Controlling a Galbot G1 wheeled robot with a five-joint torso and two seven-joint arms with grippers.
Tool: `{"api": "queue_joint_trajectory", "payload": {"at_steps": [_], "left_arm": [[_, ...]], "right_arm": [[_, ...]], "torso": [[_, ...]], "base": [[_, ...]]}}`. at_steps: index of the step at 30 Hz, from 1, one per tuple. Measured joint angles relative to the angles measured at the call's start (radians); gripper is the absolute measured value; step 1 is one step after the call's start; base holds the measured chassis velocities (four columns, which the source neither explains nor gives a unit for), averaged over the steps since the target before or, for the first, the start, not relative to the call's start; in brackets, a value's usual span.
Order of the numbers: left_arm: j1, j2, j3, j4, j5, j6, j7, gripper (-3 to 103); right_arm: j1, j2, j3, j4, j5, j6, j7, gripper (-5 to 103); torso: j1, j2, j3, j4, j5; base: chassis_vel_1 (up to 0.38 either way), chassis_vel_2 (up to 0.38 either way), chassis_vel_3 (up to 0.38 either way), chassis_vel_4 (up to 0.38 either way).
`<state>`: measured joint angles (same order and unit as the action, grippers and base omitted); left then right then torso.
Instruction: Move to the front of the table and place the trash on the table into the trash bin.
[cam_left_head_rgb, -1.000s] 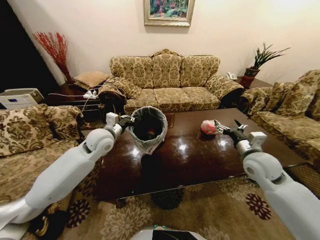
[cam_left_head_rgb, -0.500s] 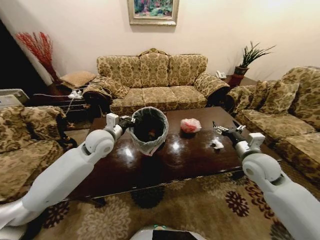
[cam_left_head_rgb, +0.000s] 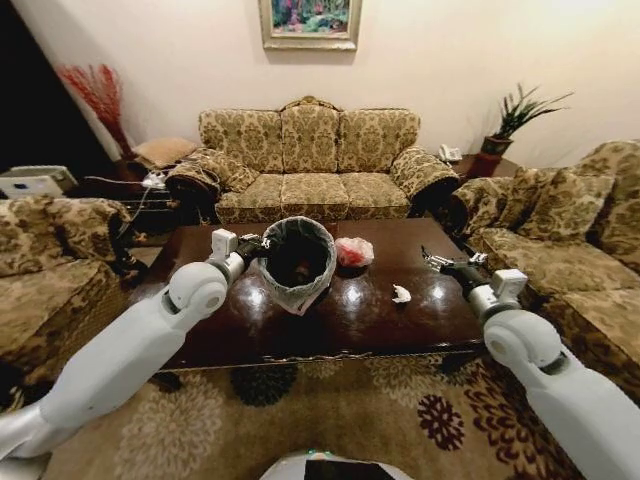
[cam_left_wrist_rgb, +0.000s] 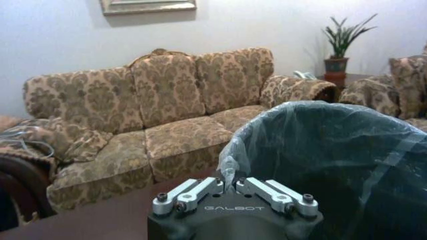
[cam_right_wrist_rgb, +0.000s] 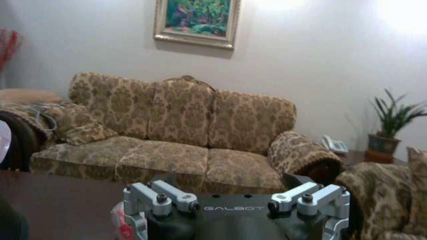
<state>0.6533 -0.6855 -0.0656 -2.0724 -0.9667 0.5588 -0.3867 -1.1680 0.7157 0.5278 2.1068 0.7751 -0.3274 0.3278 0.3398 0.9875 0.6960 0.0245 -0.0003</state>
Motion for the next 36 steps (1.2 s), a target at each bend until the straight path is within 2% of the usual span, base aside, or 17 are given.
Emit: {"api": "queue_joint_trajectory", "payload": {"at_steps": [8, 12, 16, 20, 27, 36], "left_arm": [[0.000, 0.000, 0.000, 0.000, 0.000, -0.001, 0.000, 4], [0.000, 0.000, 0.000, 0.000, 0.000, -0.001, 0.001, 4], [0.000, 0.000, 0.000, 0.000, 0.000, -0.002, 0.001, 4], [-0.001, 0.000, 0.000, 0.000, 0.001, -0.002, -0.001, 4], [-0.001, 0.000, 0.000, 0.000, 0.001, -0.002, 0.001, 4], [-0.001, 0.000, 0.000, 0.001, 0.001, -0.002, 0.001, 4]], "right_arm": [[0.000, 0.000, 0.000, 0.000, 0.000, 0.000, 0.000, 100], [0.000, 0.000, 0.000, 0.000, 0.000, 0.000, 0.000, 100], [0.001, 0.000, 0.000, 0.000, 0.000, 0.000, 0.000, 100], [0.001, 0.000, 0.000, 0.000, 0.000, 0.000, 0.000, 100], [0.001, 0.000, 0.000, 0.000, 0.001, 0.000, 0.000, 100], [0.001, 0.000, 0.000, 0.000, 0.001, 0.000, 0.000, 100]], "torso": [[0.000, 0.000, 0.000, 0.0000, 0.0011], [0.000, 0.000, 0.000, -0.0011, 0.0009], [0.000, 0.000, 0.000, 0.0000, -0.0021], [0.000, 0.000, 0.000, 0.0013, 0.0001], [0.000, 0.000, 0.000, -0.0007, 0.0007], [0.000, 0.000, 0.000, 0.0003, 0.0002]], "base": [[-0.190, -0.198, 0.346, 0.319], [-0.060, -0.046, 0.055, 0.031], [0.000, 0.000, 0.000, 0.000], [0.056, 0.064, -0.008, -0.025], [0.000, 0.000, 0.000, 0.000], [0.000, 0.000, 0.000, 0.000]]}}
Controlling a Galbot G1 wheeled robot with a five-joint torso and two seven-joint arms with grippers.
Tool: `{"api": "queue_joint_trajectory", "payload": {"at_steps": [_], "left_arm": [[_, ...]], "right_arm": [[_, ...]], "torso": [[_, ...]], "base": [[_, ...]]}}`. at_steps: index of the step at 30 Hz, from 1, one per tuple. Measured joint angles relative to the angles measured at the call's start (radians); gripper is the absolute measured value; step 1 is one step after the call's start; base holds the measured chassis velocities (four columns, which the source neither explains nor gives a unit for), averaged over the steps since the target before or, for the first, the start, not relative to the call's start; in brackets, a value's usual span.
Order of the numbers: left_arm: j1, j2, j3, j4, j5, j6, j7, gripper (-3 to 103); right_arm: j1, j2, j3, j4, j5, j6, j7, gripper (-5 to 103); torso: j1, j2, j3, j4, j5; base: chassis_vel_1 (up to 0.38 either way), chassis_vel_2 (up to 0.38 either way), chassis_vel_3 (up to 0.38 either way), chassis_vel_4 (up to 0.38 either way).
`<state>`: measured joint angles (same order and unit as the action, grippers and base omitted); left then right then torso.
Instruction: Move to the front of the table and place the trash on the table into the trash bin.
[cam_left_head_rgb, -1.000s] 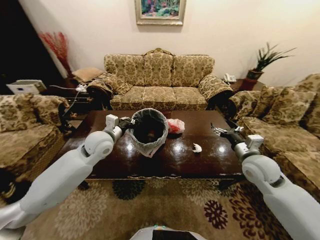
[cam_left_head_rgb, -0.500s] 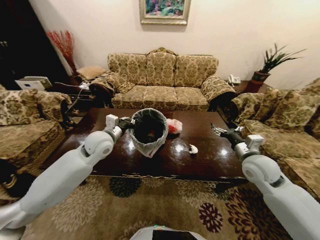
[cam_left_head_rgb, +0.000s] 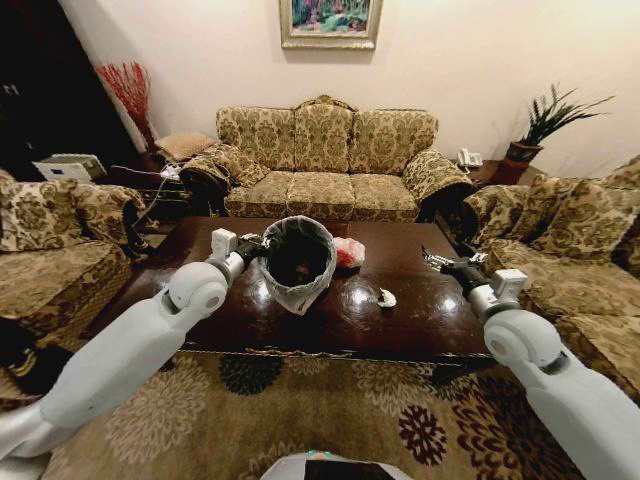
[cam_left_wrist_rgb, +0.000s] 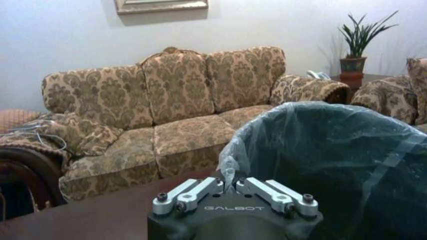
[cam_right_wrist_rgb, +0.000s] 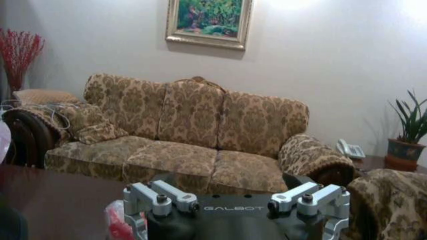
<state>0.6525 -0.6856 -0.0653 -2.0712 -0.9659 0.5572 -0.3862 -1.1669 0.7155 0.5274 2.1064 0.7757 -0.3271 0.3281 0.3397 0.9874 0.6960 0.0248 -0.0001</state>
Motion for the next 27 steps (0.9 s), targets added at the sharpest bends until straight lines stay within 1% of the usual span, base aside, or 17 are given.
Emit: {"api": "queue_joint_trajectory", "payload": {"at_steps": [6, 27], "left_arm": [[0.000, 0.000, 0.000, 0.000, 0.000, 0.000, 0.000, 4], [0.000, 0.000, 0.000, 0.000, 0.000, 0.000, 0.000, 4]], "right_arm": [[0.000, 0.000, 0.000, 0.000, 0.000, 0.000, 0.000, 100], [0.000, 0.000, 0.000, 0.000, 0.000, 0.000, 0.000, 100]], "torso": [[0.000, 0.000, 0.000, -0.0004, 0.0003], [0.000, 0.000, 0.000, -0.0003, 0.0001]], "base": [[0.000, 0.000, 0.000, 0.000], [0.000, 0.000, 0.000, 0.000]]}}
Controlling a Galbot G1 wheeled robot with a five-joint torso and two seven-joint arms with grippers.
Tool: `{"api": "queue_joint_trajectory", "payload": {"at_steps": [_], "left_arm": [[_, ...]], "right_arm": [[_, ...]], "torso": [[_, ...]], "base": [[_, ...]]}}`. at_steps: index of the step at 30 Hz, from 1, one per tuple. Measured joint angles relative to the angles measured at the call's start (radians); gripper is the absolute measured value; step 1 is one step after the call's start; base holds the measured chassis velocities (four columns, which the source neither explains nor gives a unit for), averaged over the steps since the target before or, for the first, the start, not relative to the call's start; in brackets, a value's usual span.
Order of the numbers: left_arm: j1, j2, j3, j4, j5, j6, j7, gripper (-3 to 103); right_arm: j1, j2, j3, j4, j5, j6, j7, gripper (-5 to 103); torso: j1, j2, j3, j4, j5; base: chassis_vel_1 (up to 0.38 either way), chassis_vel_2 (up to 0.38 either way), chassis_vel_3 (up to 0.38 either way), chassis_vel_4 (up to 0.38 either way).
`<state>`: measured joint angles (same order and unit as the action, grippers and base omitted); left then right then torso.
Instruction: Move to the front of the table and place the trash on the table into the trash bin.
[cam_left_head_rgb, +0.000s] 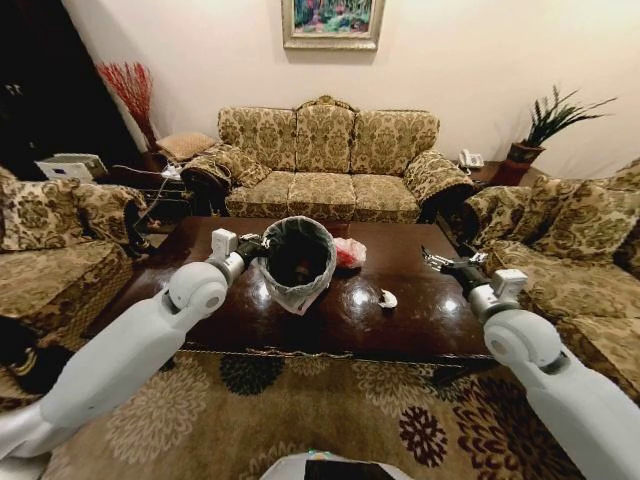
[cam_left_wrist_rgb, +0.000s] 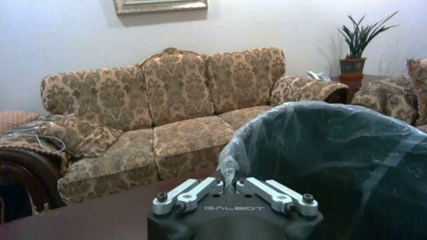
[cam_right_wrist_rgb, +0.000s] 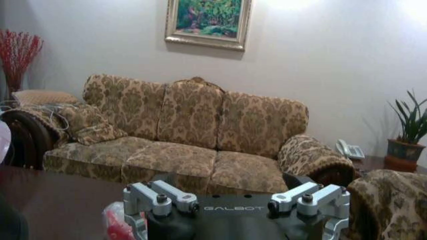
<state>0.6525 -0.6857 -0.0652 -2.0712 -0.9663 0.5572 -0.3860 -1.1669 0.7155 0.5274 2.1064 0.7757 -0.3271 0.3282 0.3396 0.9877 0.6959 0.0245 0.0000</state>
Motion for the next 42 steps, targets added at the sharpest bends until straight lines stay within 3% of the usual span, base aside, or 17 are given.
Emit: {"api": "queue_joint_trajectory", "payload": {"at_steps": [42], "left_arm": [[0.000, 0.000, 0.000, 0.000, 0.000, 0.000, 0.000, 4]], "right_arm": [[0.000, 0.000, 0.000, 0.000, 0.000, 0.000, 0.000, 100]], "torso": [[0.000, 0.000, 0.000, -0.0001, 0.0000]], "base": [[-0.015, 0.013, 0.017, -0.015]]}}
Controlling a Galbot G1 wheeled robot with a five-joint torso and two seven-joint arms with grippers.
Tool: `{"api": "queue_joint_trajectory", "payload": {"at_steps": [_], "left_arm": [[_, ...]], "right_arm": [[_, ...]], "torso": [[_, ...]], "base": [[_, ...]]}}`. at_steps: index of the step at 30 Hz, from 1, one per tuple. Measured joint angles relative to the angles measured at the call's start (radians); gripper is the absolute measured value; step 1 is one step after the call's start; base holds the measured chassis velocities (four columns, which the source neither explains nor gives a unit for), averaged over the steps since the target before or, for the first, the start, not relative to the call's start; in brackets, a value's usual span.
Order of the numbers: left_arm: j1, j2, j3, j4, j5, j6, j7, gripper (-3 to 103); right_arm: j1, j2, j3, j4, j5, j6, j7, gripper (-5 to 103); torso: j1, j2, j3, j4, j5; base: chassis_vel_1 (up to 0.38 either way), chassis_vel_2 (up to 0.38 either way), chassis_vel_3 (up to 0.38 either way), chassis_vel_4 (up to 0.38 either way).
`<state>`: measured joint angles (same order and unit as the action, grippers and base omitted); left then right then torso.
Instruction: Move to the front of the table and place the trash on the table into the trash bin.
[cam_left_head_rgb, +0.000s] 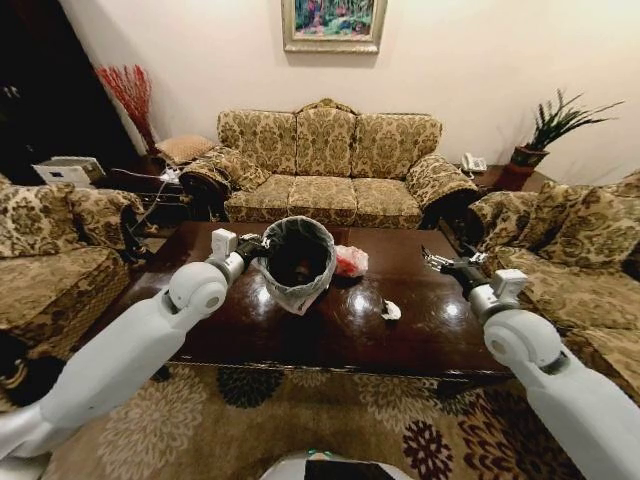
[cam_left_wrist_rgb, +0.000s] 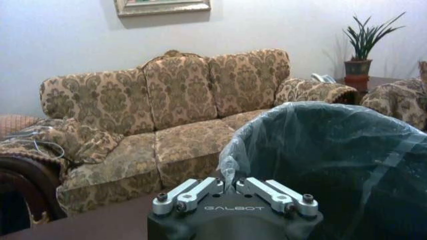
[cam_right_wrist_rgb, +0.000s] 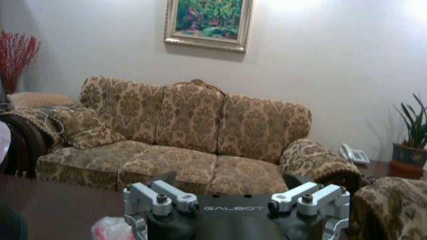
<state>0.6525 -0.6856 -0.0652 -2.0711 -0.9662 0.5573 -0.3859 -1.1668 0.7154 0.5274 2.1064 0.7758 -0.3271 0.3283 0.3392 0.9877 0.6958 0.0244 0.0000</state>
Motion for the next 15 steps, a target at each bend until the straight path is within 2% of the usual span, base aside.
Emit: {"api": "queue_joint_trajectory", "payload": {"at_steps": [8, 15], "left_arm": [[0.000, 0.000, 0.000, 0.000, 0.000, 0.000, 0.000, 4], [0.000, 0.000, 0.000, 0.000, 0.000, 0.000, -0.001, 4]], "right_arm": [[0.000, 0.000, 0.000, 0.000, 0.000, 0.000, 0.000, 100], [0.000, 0.000, 0.000, 0.000, 0.000, 0.000, 0.000, 100]], "torso": [[0.001, 0.000, 0.000, -0.0001, 0.0000], [0.002, -0.001, 0.001, 0.0007, -0.0002]], "base": [[-0.156, 0.200, 0.199, -0.154], [-0.037, 0.139, 0.105, -0.018]]}}
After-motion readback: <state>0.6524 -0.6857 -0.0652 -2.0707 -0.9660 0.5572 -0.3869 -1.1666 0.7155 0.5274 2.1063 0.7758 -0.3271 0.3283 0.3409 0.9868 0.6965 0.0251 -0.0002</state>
